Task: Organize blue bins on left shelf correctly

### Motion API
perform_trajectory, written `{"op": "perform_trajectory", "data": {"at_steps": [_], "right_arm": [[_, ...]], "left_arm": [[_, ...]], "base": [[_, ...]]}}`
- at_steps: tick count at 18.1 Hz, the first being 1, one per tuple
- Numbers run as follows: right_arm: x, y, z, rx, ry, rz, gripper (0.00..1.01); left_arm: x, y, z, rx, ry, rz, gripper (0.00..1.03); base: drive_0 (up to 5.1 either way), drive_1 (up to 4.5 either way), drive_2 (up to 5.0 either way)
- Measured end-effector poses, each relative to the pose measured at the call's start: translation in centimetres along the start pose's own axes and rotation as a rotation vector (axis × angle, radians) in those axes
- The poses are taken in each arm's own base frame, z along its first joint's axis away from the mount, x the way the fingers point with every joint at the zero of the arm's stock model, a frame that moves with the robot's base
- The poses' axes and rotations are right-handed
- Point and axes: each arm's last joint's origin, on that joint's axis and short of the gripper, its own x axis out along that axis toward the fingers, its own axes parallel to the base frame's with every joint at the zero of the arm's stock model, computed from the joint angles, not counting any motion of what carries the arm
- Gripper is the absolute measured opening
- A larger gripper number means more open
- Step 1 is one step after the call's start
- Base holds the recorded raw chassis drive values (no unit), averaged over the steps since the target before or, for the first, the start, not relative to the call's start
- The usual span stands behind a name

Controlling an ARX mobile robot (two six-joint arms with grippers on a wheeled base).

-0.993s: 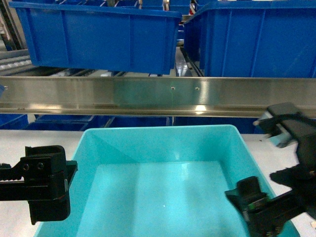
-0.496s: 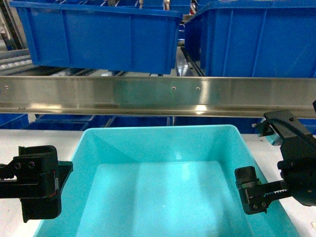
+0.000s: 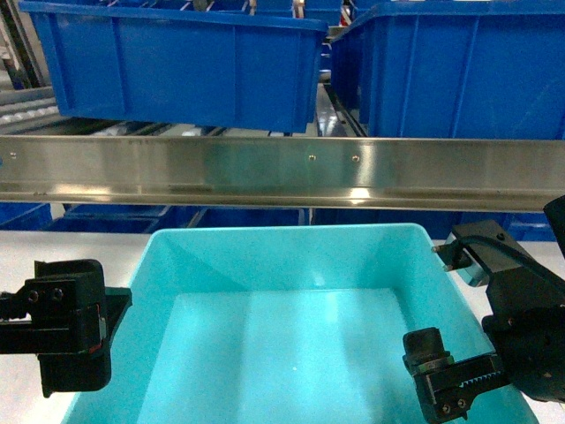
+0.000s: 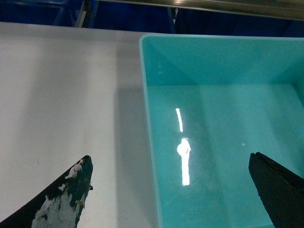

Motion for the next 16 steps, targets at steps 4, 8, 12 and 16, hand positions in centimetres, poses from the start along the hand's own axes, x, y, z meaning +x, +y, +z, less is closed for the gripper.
{"op": "perform_trajectory", "data": {"at_steps": [4, 8, 12, 16], "right_arm": [[0.0, 0.0, -0.1, 0.005, 0.003, -0.001, 0.98], [0.0, 0.0, -0.1, 0.006, 0.004, -0.002, 0.98], [0.0, 0.0, -0.1, 0.006, 0.004, -0.001, 0.98], [0.0, 0.0, -0.1, 0.005, 0.004, -0.001, 0.98]], "left_arm": [[1.8, -0.1, -2.1, -0.035, 0.126, 0.027, 0.98], [2.7, -0.3, -3.4, -0.058, 0.168, 0.065, 0.98], [3.7, -0.7, -4.7, -0.063, 0.206, 0.064, 0.98], [5.0, -0.5, -5.3, -0.065, 0.207, 0.107, 0.98]], "base": [[0.0, 0.0, 0.0], [0.0, 0.0, 0.0], [0.0, 0.0, 0.0], [0.0, 0.0, 0.0]]}}
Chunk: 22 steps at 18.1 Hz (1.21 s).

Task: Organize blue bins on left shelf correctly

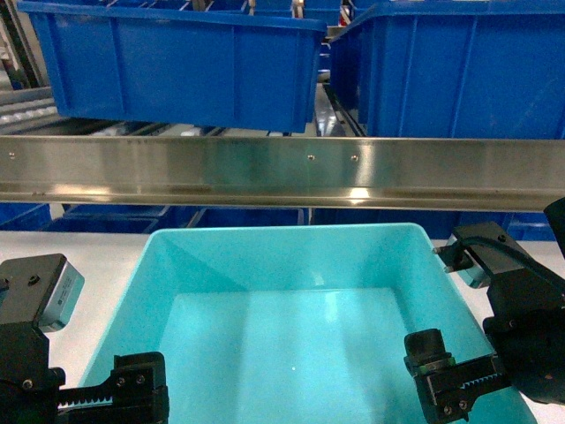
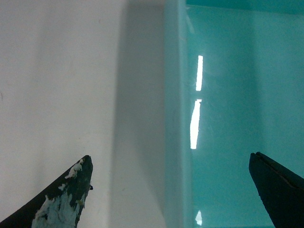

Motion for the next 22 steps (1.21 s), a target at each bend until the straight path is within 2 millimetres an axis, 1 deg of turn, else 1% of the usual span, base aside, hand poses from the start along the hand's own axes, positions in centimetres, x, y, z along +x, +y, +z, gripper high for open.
{"op": "perform_trajectory", "data": {"at_steps": [1, 4, 5, 6, 10, 12, 13, 14, 15, 22], "right_arm": [[0.0, 0.0, 0.0, 0.0, 0.0, 0.0, 0.98], [0.0, -0.01, 0.0, 0.0, 0.0, -0.001, 0.98], [0.0, 0.0, 0.0, 0.002, 0.0, 0.0, 0.9], [0.0, -0.01, 0.0, 0.003, 0.0, 0.0, 0.79], [0.0, 0.0, 0.0, 0.003, 0.0, 0.0, 0.39], [0.0, -0.02, 0.0, 0.003, 0.0, -0.004, 0.15], [0.0, -0.05, 0.01, 0.014, -0.001, -0.012, 0.06], [0.0, -0.05, 0.02, 0.023, -0.002, -0.013, 0.02], [0.0, 0.0, 0.0, 0.024, -0.001, -0.004, 0.02], [-0.01, -0.01, -0.05, 0.027, 0.001, 0.009, 0.02]], "left_arm": [[0.39, 0.24, -0.01, -0.012, -0.009, 0.009, 0.98], [0.47, 0.43, 0.01, -0.013, -0.009, 0.018, 0.98], [0.47, 0.43, 0.02, -0.012, -0.009, 0.018, 0.98], [0.47, 0.42, 0.03, -0.012, -0.01, 0.017, 0.9], [0.47, 0.41, 0.05, -0.014, -0.013, 0.016, 0.51], [0.47, 0.41, 0.05, -0.013, -0.012, 0.016, 0.29], [0.47, 0.39, 0.04, -0.013, -0.01, 0.009, 0.18], [0.44, 0.22, -0.07, -0.006, -0.002, -0.001, 0.07], [0.44, 0.26, -0.07, -0.011, -0.002, 0.003, 0.02], [0.45, 0.28, -0.07, -0.011, -0.003, 0.006, 0.02]], "base": [[0.0, 0.0, 0.0], [0.0, 0.0, 0.0], [0.0, 0.0, 0.0], [0.0, 0.0, 0.0], [0.0, 0.0, 0.0], [0.0, 0.0, 0.0], [0.0, 0.0, 0.0], [0.0, 0.0, 0.0], [0.0, 0.0, 0.0], [0.0, 0.0, 0.0]]}}
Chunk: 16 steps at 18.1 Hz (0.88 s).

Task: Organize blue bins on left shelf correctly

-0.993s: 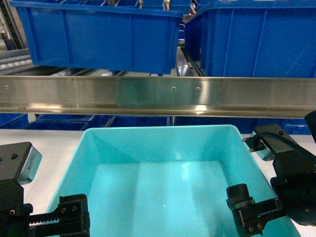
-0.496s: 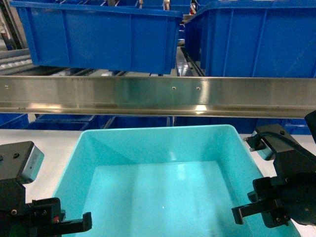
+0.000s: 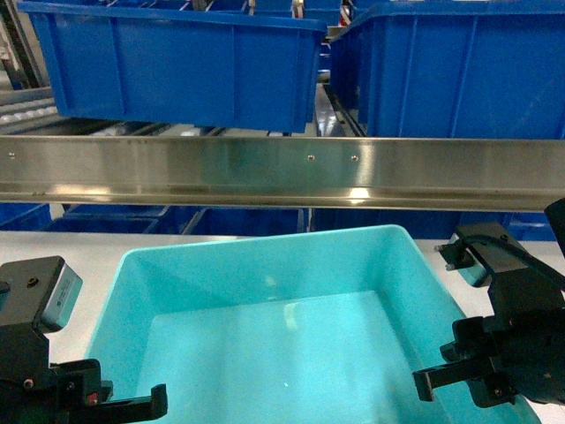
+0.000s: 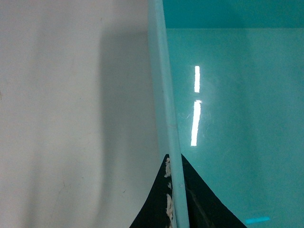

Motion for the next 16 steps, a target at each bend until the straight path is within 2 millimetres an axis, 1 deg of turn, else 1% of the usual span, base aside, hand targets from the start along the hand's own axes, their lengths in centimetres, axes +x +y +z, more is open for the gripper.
{"op": "perform_trajectory", "data": {"at_steps": [2, 4, 7, 8, 11, 13, 14, 16], "right_arm": [[-0.1, 0.0, 0.0, 0.001, -0.003, 0.008, 0.02], [-0.6, -0.1, 0.2, 0.007, -0.008, 0.016, 0.02], [-1.6, -0.1, 1.0, 0.009, -0.045, 0.022, 0.02], [-2.3, 0.0, 1.6, 0.007, -0.068, 0.025, 0.02], [-3.4, 0.1, 2.3, 0.008, -0.091, 0.034, 0.02], [-4.3, 0.3, 3.1, 0.002, -0.139, 0.048, 0.02], [-4.9, 0.4, 4.3, -0.012, -0.288, 0.067, 0.02], [-4.9, 0.4, 4.3, -0.01, -0.284, 0.067, 0.02]], "left_arm": [[-0.2, 0.0, 0.1, 0.004, 0.0, 0.011, 0.02], [-0.9, -0.1, 0.7, 0.014, -0.025, 0.011, 0.02], [-1.7, -0.4, 1.7, 0.023, -0.066, 0.006, 0.02], [-2.1, -0.5, 2.3, 0.024, -0.085, 0.004, 0.02], [-3.3, -0.8, 3.4, 0.035, -0.124, -0.009, 0.02], [-4.1, -0.9, 4.1, 0.044, -0.165, -0.008, 0.02], [-4.8, -1.1, 5.1, 0.042, -0.229, -0.007, 0.02], [-4.8, -1.1, 5.2, 0.042, -0.229, -0.006, 0.02]], "base": [[0.0, 0.0, 0.0], [0.0, 0.0, 0.0], [0.0, 0.0, 0.0], [0.0, 0.0, 0.0], [0.0, 0.0, 0.0], [0.0, 0.0, 0.0], [0.0, 0.0, 0.0], [0.0, 0.0, 0.0]]}}
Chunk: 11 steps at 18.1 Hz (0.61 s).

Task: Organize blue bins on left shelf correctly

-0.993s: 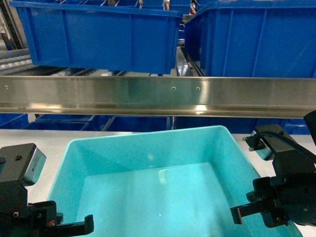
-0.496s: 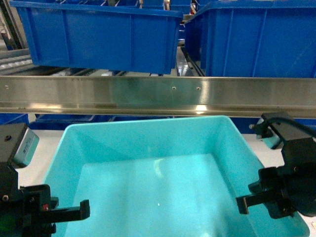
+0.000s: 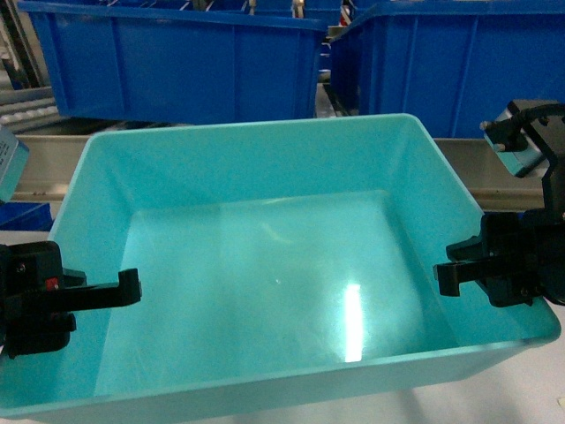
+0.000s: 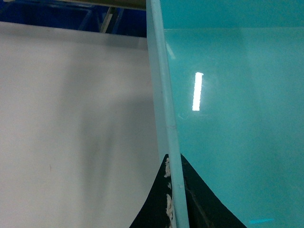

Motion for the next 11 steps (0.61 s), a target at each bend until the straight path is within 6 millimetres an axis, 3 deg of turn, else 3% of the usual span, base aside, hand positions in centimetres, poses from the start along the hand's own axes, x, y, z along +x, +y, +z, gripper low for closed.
{"op": "perform_trajectory", "data": {"at_steps": [11], "right_arm": [[-0.03, -0.03, -0.17, 0.005, 0.004, -0.001, 0.02]], "left_arm": [[0.01, -0.03, -0.06, 0.002, 0.004, -0.001, 0.02]], "base": [[0.0, 0.0, 0.0]]}}
